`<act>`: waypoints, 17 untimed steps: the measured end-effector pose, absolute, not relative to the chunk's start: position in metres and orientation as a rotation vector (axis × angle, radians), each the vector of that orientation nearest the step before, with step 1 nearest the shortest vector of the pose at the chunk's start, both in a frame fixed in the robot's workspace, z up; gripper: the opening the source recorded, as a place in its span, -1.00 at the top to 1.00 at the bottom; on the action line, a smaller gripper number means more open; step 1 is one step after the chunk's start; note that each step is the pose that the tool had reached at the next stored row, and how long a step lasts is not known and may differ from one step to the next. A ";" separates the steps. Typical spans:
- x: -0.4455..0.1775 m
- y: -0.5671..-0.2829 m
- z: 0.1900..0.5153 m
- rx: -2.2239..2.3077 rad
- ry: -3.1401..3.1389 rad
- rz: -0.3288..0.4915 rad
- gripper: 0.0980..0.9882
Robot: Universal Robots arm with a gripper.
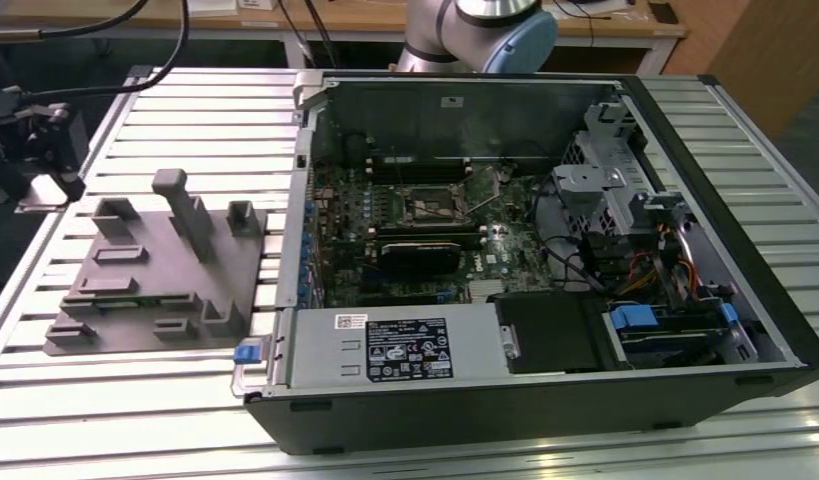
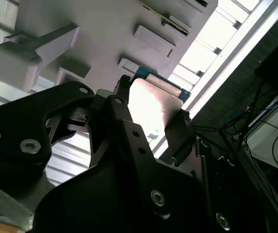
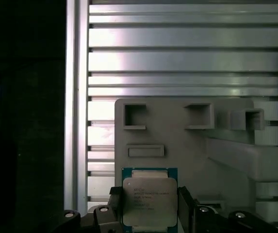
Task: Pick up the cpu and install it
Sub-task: 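Pick up the cpu and move it towards the insertion slot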
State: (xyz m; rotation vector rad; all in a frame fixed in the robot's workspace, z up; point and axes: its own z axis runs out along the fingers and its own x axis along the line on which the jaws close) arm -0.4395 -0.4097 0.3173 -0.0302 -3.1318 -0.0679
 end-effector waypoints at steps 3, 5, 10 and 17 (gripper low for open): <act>-0.440 -0.409 0.326 -0.030 -3.132 -0.068 0.00; -0.440 -0.409 0.332 -0.030 -3.132 -0.068 0.00; -0.440 -0.409 0.347 -0.030 -3.132 -0.068 0.00; -0.440 -0.409 0.366 -0.030 -3.132 -0.068 0.00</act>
